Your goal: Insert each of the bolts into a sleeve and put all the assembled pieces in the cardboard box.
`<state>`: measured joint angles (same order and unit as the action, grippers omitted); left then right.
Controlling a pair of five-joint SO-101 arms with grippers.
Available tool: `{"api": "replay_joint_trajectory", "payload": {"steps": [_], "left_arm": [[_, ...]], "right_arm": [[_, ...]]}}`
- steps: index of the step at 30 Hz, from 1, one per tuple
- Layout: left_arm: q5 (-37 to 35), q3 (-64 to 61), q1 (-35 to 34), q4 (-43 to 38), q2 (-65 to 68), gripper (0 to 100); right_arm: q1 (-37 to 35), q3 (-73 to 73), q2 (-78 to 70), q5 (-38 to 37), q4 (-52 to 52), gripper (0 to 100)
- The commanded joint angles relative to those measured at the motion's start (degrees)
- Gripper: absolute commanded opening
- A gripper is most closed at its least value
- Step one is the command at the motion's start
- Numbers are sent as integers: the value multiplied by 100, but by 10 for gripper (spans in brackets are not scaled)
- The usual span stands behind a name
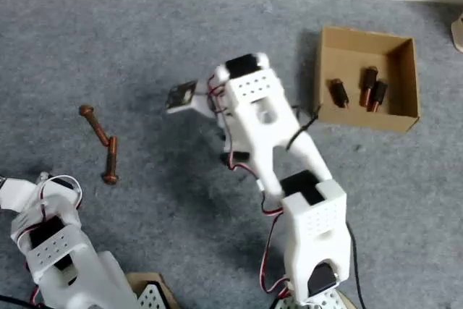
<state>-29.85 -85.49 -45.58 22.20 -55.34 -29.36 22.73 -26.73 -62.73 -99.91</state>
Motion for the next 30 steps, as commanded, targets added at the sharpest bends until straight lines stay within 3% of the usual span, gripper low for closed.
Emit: {"api": "replay_joint_trajectory", "payload": {"steps": [1,14,23,30], "left_arm": [[35,48,-40,-114,-92,87],[44,-110,-40,-114,-101,87],[53,-101,-40,-114,-101,87],[26,-92,-4,-114,-101,87]], "right_arm": [[-242,-31,418,-176,180,180],[-462,-40,-374,-193,1490,182],[-101,303,-980,-440,1429,184],[-154,1393,-1024,-475,251,184]]}}
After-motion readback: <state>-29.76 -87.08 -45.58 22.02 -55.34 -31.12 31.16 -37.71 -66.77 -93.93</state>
